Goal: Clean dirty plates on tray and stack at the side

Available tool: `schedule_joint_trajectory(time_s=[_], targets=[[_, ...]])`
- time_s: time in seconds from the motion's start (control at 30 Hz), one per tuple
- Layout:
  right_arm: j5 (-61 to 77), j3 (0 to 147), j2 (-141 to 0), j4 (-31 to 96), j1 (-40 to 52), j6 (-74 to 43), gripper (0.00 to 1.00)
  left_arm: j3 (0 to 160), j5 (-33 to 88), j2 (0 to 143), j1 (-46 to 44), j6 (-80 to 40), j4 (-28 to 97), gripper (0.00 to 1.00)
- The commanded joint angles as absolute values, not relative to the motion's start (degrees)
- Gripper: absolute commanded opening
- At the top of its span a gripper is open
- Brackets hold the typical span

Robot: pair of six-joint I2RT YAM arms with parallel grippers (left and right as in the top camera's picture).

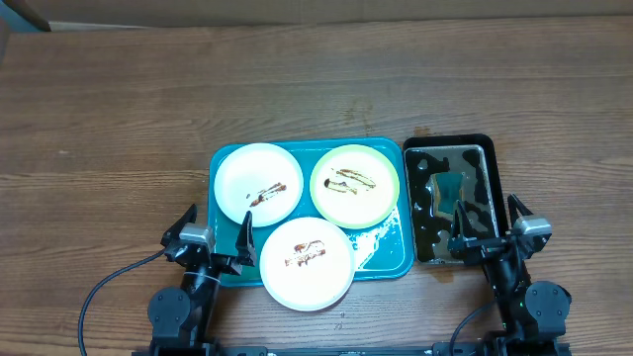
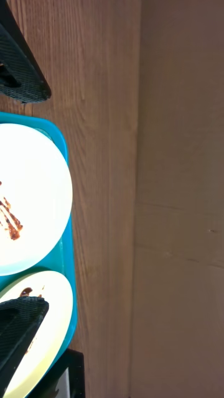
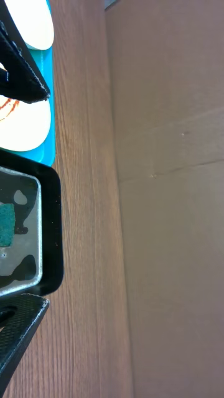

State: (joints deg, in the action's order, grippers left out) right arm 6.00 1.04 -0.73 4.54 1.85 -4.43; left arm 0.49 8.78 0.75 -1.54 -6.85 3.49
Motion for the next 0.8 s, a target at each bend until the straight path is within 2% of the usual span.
schedule_joint_trajectory(time_s=[0.0, 0.77], targets=[[6.28, 0.47, -0.16, 4.27, 1.48, -4.05, 1.0, 0.27, 8.4, 0.25, -1.91, -5.76, 3.64, 1.0], [6.42, 0.47, -0.16, 4.19, 1.48, -4.56, 1.0, 0.27, 8.64, 0.25, -1.91, -5.85, 3.64, 1.0]])
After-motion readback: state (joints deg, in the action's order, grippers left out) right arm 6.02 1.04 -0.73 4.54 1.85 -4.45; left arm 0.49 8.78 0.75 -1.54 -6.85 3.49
